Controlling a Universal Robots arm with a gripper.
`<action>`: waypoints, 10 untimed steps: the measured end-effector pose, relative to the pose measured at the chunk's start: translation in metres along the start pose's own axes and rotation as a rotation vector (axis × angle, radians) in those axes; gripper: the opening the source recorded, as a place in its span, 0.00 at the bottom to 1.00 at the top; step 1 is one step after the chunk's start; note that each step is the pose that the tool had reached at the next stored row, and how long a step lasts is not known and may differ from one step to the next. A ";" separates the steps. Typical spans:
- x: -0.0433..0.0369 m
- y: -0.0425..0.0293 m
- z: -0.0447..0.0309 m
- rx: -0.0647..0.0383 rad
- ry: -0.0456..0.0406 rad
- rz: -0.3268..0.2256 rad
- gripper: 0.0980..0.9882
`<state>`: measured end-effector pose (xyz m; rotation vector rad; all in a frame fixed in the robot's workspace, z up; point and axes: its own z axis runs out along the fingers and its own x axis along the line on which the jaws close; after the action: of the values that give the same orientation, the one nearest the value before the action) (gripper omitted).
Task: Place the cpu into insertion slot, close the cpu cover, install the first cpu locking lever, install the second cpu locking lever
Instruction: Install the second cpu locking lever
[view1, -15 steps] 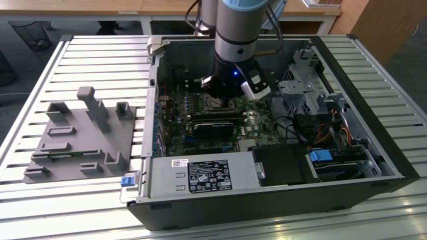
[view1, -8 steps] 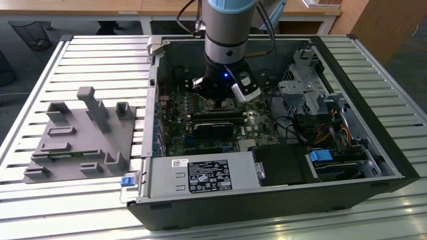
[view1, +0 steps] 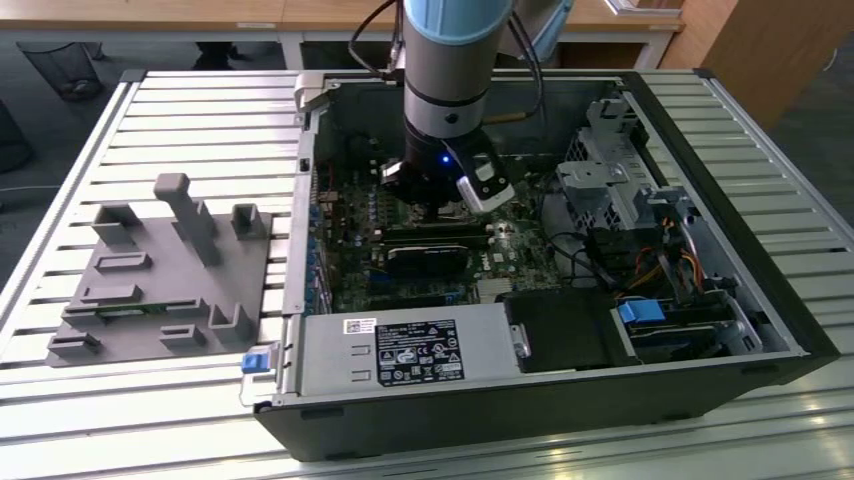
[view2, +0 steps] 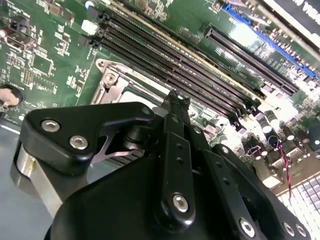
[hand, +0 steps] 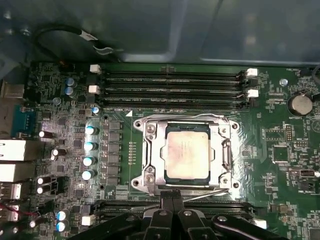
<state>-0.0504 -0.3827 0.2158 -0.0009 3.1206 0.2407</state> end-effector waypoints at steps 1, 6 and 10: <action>0.0003 -0.0013 0.0002 -0.009 -0.0001 0.000 0.01; 0.0034 -0.0101 -0.0005 -0.050 -0.0003 0.001 0.01; 0.0086 -0.0156 -0.0007 -0.059 -0.0002 0.001 0.01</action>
<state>-0.0590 -0.3983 0.2140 -0.0002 3.1120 0.3333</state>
